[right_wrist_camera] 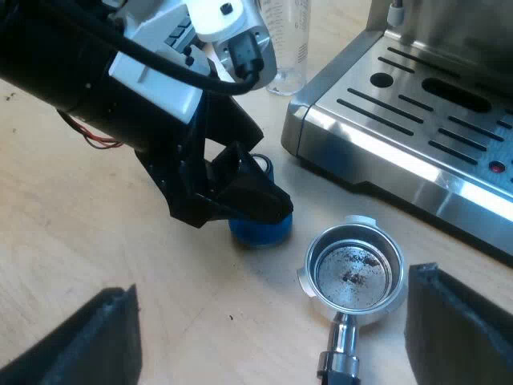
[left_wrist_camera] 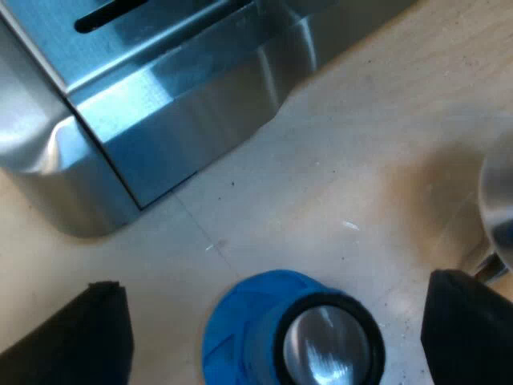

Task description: Grind coffee beans and then tamp

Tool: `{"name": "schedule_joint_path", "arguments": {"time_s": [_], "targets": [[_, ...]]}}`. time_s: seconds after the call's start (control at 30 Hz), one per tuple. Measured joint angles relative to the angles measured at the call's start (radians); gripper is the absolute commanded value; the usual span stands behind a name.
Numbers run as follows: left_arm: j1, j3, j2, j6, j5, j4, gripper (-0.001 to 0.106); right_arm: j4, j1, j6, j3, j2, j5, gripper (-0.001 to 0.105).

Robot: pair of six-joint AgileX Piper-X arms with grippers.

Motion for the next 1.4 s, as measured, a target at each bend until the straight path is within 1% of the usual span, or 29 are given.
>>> {"name": "schedule_joint_path", "arguments": {"time_s": [0.1,0.17,0.2,0.27,0.33,0.37,0.43,0.47,0.53,0.6,0.67,0.73,0.9,0.93,1.0,1.03,1.13,1.2,1.23,1.3,1.4], "targets": [[0.0,0.0,0.013,0.0,0.0,-0.002,0.071,0.0,0.0,0.0,0.0,0.0,0.0,0.07],[0.0,0.0,0.02,0.0,0.0,-0.002,0.065,0.0,0.0,0.0,0.0,0.0,0.0,0.07],[0.0,0.0,0.024,-0.007,0.0,-0.002,0.06,0.0,0.0,0.0,0.0,0.0,0.0,0.07],[0.0,0.0,0.024,-0.011,0.0,-0.002,0.056,0.0,0.0,0.0,0.0,0.0,0.0,0.07],[0.0,0.0,0.024,-0.014,0.0,-0.002,0.044,0.0,0.0,0.0,0.0,0.0,0.0,0.07],[0.0,0.0,0.024,-0.027,0.0,-0.002,0.036,0.0,0.0,0.0,0.0,0.0,0.0,0.07],[0.0,0.0,0.024,-0.046,0.0,-0.002,0.023,0.0,0.0,0.0,0.0,0.0,0.0,0.07],[0.0,0.0,0.024,-0.052,0.0,-0.002,0.02,0.0,0.0,0.0,0.0,0.0,0.0,0.07],[0.0,-0.002,0.024,-0.055,0.0,-0.013,0.007,0.0,0.0,0.007,0.0,0.0,0.0,0.07],[0.0,-0.002,0.024,-0.058,0.011,-0.013,0.002,0.0,0.0,0.013,0.0,0.0,0.0,0.07],[0.0,-0.002,0.024,-0.059,0.028,-0.013,0.0,0.0,0.0,0.016,0.0,0.0,0.0,0.07],[0.0,-0.002,0.024,-0.062,0.062,-0.011,0.0,0.0,0.0,0.02,0.0,0.0,0.003,0.07],[0.0,-0.002,-0.002,-0.065,0.069,0.026,0.0,0.0,0.0,0.022,0.0,0.0,0.003,0.07],[0.0,-0.002,-0.032,-0.065,0.067,0.048,0.0,0.0,0.0,0.022,0.0,0.0,0.003,0.07],[0.0,-0.002,-0.052,-0.065,0.067,0.055,0.0,0.0,0.0,0.022,0.0,0.0,0.003,0.07],[0.0,-0.002,-0.091,-0.065,0.067,0.068,0.0,0.0,0.0,0.031,0.0,0.0,0.009,0.07],[0.0,-0.002,-0.143,-0.065,0.067,0.091,0.0,0.024,0.0,0.056,0.0,0.0,0.072,0.07],[0.0,-0.002,-0.196,-0.065,0.067,0.113,0.0,0.049,-0.011,0.077,0.0,0.0,0.089,0.07],[0.0,-0.002,-0.199,-0.065,0.067,0.115,0.0,0.101,-0.039,0.12,0.0,-0.005,0.074,0.07],[0.0,-0.002,-0.207,-0.065,0.067,0.12,0.0,0.137,-0.065,0.136,0.0,-0.009,0.046,0.07],[0.0,-0.002,-0.249,-0.065,0.067,0.144,0.0,0.165,-0.113,0.132,0.008,-0.02,0.006,0.07]]}}
